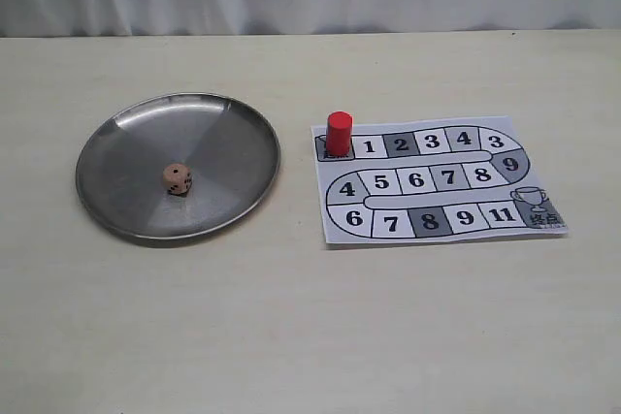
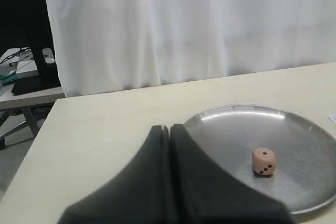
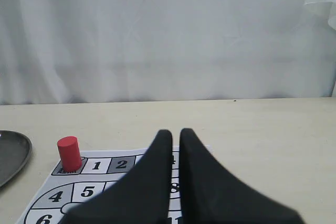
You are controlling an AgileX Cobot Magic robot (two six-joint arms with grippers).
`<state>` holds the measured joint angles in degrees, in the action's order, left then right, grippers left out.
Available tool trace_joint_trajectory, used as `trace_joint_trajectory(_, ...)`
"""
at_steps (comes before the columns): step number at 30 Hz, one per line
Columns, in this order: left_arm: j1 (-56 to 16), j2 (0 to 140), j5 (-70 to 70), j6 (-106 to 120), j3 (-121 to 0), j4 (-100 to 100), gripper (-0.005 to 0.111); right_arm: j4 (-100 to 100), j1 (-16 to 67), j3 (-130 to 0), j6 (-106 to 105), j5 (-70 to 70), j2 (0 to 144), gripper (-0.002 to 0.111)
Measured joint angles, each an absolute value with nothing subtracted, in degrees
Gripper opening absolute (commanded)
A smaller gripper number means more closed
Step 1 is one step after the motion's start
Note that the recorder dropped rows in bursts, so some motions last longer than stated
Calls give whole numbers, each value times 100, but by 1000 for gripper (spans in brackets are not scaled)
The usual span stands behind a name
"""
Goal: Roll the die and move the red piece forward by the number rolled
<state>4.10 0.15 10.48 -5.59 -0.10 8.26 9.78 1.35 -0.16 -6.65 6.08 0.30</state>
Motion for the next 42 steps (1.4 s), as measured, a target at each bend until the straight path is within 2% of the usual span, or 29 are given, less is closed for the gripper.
trace_joint_trajectory(23, 410, 15, 1048, -559, -10, 826, 0, 978, 135, -16, -665, 541, 30, 4)
trace_joint_trajectory(35, 410, 15, 1048, -559, -10, 826, 0, 1685, 135, -59, 302, -2049, 18, 4)
trace_joint_trajectory(39, 410, 15, 1048, -559, -10, 826, 0, 1423, 135, -649, 305, -2241, 386, 4)
trace_joint_trajectory(42, 410, 15, 1048, -559, -10, 826, 0, 1160, 135, -1209, 293, -1881, 1125, 4)
